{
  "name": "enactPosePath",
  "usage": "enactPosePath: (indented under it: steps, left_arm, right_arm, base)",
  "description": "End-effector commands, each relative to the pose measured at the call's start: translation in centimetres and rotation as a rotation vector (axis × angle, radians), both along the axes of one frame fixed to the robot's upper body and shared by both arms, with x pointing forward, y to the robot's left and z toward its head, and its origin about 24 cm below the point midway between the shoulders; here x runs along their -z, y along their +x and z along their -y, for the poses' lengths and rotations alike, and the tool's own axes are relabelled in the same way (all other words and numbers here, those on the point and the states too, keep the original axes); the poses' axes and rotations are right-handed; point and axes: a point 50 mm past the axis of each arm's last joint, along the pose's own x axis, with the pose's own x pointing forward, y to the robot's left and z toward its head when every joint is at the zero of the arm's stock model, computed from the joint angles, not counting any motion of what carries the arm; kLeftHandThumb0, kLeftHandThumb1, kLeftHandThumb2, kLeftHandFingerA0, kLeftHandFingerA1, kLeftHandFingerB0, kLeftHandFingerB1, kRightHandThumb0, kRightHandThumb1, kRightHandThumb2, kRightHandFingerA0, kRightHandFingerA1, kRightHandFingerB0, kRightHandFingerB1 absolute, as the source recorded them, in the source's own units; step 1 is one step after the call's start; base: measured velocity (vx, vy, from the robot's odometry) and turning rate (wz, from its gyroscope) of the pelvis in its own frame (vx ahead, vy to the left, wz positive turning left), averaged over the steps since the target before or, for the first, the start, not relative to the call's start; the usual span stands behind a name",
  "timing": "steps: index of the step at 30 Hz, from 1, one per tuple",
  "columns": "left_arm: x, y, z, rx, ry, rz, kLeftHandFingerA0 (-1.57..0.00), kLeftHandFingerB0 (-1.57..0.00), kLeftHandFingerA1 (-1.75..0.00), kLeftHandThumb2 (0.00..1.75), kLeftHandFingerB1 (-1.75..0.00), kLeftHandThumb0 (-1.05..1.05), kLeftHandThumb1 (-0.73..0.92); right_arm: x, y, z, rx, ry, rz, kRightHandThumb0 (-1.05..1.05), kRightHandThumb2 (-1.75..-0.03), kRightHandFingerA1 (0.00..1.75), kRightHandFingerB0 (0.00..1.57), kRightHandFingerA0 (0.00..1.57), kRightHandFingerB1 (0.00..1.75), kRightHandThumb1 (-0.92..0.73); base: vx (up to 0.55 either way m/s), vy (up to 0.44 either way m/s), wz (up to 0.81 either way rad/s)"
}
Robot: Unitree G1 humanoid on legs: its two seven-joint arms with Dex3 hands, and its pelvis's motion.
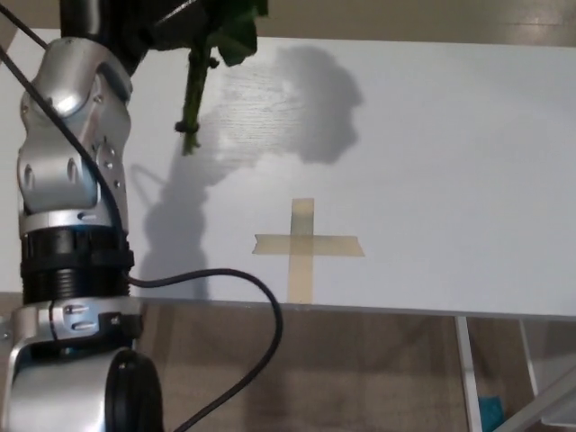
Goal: Use the left hand to pick up the rose and passes it to a human.
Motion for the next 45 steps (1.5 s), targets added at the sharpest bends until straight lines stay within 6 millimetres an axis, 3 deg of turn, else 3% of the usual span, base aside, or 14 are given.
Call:
enactPosePath:
  steps: [1, 6, 9, 12, 13, 16, 17, 22, 27, 31, 35, 37, 45]
  left_arm:
    - [-1.3, 0.0, 3.2, 0.315, -0.258, -0.121, -1.01, -0.85, -1.33, 0.66, -0.91, -0.2, 0.84]
    - [-0.1, -0.1, 3.8, 0.35, -0.276, -0.177, -1.01, -0.85, -1.32, 0.66, -0.9, -0.2, 0.83]
    - [2.0, -0.2, 3.8, 0.345, -0.275, -0.243, -1.01, -0.83, -1.31, 0.66, -0.93, -0.19, 0.83]
    - [2.3, -0.3, 3.8, 0.346, -0.277, -0.254, -1.01, -0.83, -1.31, 0.66, -0.93, -0.19, 0.83]
    - [4.3, -0.1, 3.5, 0.329, -0.264, -0.322, -1.02, -0.82, -1.3, 0.65, -0.93, -0.18, 0.84]
    - [4.5, -0.1, 3.5, 0.33, -0.264, -0.333, -1.02, -0.82, -1.3, 0.65, -0.93, -0.18, 0.84]
    - [6.2, -0.1, 3.4, 0.313, -0.246, -0.381, -1.03, -0.81, -1.27, 0.65, -0.96, -0.16, 0.84]
    - [6.4, -0.1, 3.4, 0.312, -0.243, -0.387, -1.03, -0.81, -1.27, 0.65, -0.96, -0.16, 0.84]
    - [8.3, -0.1, 5.8, 0.395, -0.233, -0.442, -1.03, -0.86, -1.28, 0.66, -0.92, -0.14, 0.85]
    - [8.3, -0.2, 5.9, 0.402, -0.232, -0.441, -1.03, -0.86, -1.28, 0.66, -0.92, -0.14, 0.85]
    - [9.7, -0.6, 7.3, 0.445, -0.224, -0.453, -1.03, -0.83, -1.29, 0.69, -0.95, -0.13, 0.83]
    - [10.7, -0.7, 8.8, 0.464, -0.234, -0.488, -1.03, -0.83, -1.29, 0.7, -0.98, -0.12, 0.83]
    - [11.2, -0.8, 10.0, 0.477, -0.241, -0.514, -1.05, -0.82, -1.29, 0.71, -1.0, -0.11, 0.83]
  right_arm:
    - [0.1, 0.1, -0.3, 0.006, 0.015, -0.008, -0.31, -0.62, 0.43, 0.52, 0.67, 0.38, -0.71]
    - [0.3, -0.5, -0.1, 0.001, 0.009, -0.018, -0.31, -0.62, 0.43, 0.53, 0.68, 0.39, -0.71]
    - [0.5, -1.0, 0.0, 0.003, 0.009, -0.031, -0.31, -0.62, 0.43, 0.51, 0.66, 0.38, -0.71]
    - [0.5, -1.2, 0.1, 0.002, 0.007, -0.037, -0.31, -0.62, 0.43, 0.51, 0.66, 0.38, -0.71]
    - [0.6, -1.2, -0.2, -0.007, 0.011, -0.046, -0.31, -0.62, 0.43, 0.5, 0.68, 0.38, -0.71]
    - [0.6, -1.2, -0.3, -0.009, 0.012, -0.047, -0.31, -0.62, 0.43, 0.5, 0.68, 0.38, -0.71]
    - [0.6, -1.1, -0.3, -0.01, 0.018, -0.047, -0.31, -0.62, 0.43, 0.5, 0.67, 0.38, -0.72]
    - [0.6, -1.1, -0.3, -0.01, 0.019, -0.047, -0.31, -0.62, 0.43, 0.5, 0.67, 0.38, -0.72]
    - [0.6, -1.0, -0.5, -0.017, 0.018, -0.044, -0.31, -0.62, 0.44, 0.51, 0.69, 0.38, -0.72]
    - [0.6, -1.0, -0.5, -0.017, 0.018, -0.045, -0.31, -0.62, 0.44, 0.51, 0.69, 0.38, -0.72]
    - [0.9, -1.7, -0.6, -0.013, 0.025, -0.059, -0.31, -0.62, 0.43, 0.5, 0.67, 0.38, -0.71]
    - [1.1, -2.2, -0.6, -0.021, 0.027, -0.067, -0.31, -0.62, 0.43, 0.49, 0.66, 0.38, -0.71]
    - [1.2, -2.5, -0.6, -0.029, 0.019, -0.071, -0.31, -0.62, 0.44, 0.5, 0.68, 0.38, -0.72]
  base:
    - [0.0, 0.0, 0.0]
    - [0.0, 0.0, 0.0]
    - [0.0, 0.0, 0.0]
    - [0.0, 0.0, 0.0]
    - [0.0, 0.0, 0.0]
    - [0.0, 0.0, 0.0]
    - [0.0, 0.0, 0.0]
    - [0.0, 0.0, 0.0]
    - [0.0, 0.0, 0.0]
    - [0.0, 0.0, 0.0]
    - [0.0, 0.0, 0.0]
    - [0.0, 0.0, 0.0]
    - [0.0, 0.0, 0.0]
